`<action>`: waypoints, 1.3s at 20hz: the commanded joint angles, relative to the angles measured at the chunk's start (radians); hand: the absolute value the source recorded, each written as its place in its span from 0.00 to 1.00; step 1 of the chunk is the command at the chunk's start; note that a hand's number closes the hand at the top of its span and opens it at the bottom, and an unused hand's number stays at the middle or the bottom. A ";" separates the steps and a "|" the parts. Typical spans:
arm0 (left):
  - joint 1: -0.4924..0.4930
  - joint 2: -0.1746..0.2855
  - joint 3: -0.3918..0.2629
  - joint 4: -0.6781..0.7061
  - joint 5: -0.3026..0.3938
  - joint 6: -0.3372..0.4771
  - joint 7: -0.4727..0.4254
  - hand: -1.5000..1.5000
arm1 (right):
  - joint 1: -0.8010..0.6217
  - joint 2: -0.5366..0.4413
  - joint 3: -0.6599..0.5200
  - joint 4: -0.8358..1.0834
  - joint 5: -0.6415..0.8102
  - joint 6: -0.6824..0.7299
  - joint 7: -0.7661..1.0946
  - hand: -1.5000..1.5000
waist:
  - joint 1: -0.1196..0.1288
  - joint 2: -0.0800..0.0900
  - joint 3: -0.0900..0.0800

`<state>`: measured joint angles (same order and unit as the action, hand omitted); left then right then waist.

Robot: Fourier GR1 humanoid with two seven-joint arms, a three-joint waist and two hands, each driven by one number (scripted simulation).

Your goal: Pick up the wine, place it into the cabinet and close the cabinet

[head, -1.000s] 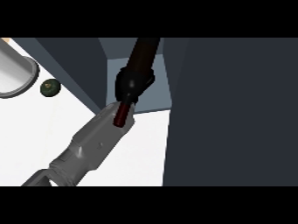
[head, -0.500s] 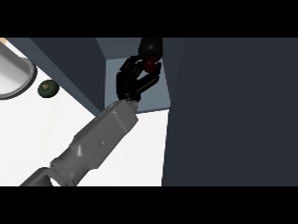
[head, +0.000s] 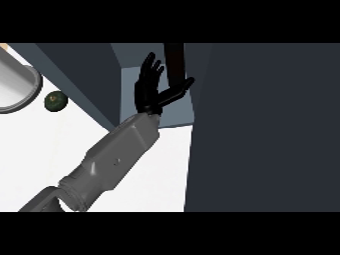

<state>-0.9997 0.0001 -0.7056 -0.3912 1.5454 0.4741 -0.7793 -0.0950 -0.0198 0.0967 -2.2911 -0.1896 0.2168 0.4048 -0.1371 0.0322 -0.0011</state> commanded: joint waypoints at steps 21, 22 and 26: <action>-0.008 0.000 -0.151 -0.054 0.017 -0.001 -0.128 0.00 | -0.038 0.006 0.013 -0.005 0.026 -0.042 0.057 0.00 | 0.059 -0.014 0.000; 0.003 0.000 -0.172 -0.104 0.033 0.039 -0.131 0.00 | -0.040 -0.015 0.002 -0.018 -0.001 -0.025 0.077 0.00 | 0.049 -0.014 0.000; 0.003 0.000 -0.197 -0.091 0.029 -0.014 -0.119 0.00 | 0.000 -0.008 -0.002 -0.027 0.008 -0.029 0.061 0.00 | 0.062 -0.015 0.000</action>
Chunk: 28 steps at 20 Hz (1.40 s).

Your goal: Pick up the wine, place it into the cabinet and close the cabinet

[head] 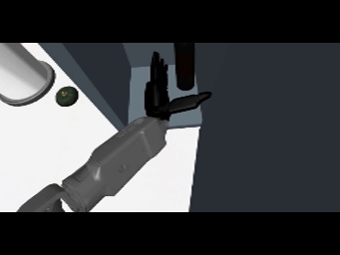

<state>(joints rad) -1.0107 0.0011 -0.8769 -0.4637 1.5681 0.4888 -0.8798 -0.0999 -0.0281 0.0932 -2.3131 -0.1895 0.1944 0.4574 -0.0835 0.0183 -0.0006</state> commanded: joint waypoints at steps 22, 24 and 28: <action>0.233 -0.001 -0.039 -0.316 -0.210 0.099 -0.076 0.00 | -0.029 -0.022 -0.060 -0.016 -0.003 -0.042 0.053 0.00 | 0.079 -0.019 0.001; 0.312 0.077 -0.067 -0.403 -0.266 0.055 -0.055 0.00 | 0.019 -0.004 -0.011 -0.075 0.043 -0.068 0.081 0.00 | 0.086 -0.021 0.001; 0.348 0.130 -0.057 -0.561 -0.334 0.096 -0.002 0.00 | 0.081 0.012 0.037 -0.071 0.073 -0.043 0.027 0.00 | 0.085 -0.022 0.001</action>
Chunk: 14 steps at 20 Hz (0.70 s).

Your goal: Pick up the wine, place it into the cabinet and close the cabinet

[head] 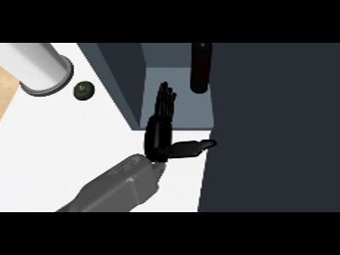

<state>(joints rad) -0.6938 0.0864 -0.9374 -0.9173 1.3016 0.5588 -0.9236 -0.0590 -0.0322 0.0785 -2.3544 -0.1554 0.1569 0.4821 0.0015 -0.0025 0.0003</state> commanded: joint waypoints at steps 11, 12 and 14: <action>0.226 0.285 -0.016 -0.526 -0.210 0.021 0.169 0.00 | 0.021 -0.010 0.025 0.010 -0.014 0.037 -0.017 0.00 | 0.005 0.000 0.000; 0.264 0.339 -0.020 -0.568 -0.207 -0.014 0.133 0.00 | -0.019 -0.077 -0.024 -0.077 -0.107 0.052 0.110 1.00 | 0.008 -0.002 0.000; 0.326 0.396 -0.046 -0.634 -0.232 -0.068 0.135 0.00 | 0.041 -0.077 -0.007 -0.013 -0.072 0.124 -0.024 1.00 | 0.009 -0.001 0.000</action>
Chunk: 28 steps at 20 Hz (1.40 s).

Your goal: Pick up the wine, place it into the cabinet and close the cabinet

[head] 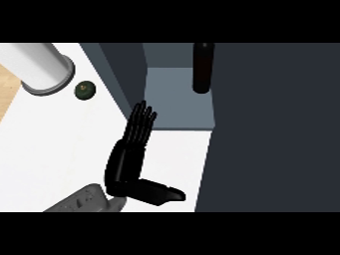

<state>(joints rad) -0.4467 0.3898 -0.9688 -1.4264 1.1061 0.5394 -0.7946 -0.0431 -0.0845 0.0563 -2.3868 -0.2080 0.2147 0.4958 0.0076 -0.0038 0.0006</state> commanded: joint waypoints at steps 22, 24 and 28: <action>0.594 0.631 0.289 -0.435 0.047 -0.428 -0.118 0.00 | 0.022 0.081 0.593 -0.117 0.045 0.038 0.198 1.00 | 0.011 -0.005 -0.003; 0.614 0.652 0.346 -0.487 0.101 -0.416 -0.101 0.00 | -0.029 0.083 0.687 -0.115 0.089 -0.060 0.233 1.00 | 0.010 -0.006 -0.003; 0.673 0.694 0.421 -0.386 0.163 -0.527 -0.124 0.00 | -0.126 0.084 0.824 -0.049 0.171 -0.142 0.275 1.00 | 0.012 -0.008 -0.005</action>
<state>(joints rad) 0.1574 1.0507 -0.6120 -1.8781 1.2204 0.1065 -0.8859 -0.1090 -0.0192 0.6979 -2.4024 -0.1085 0.1427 0.7079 0.0234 -0.0115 -0.0029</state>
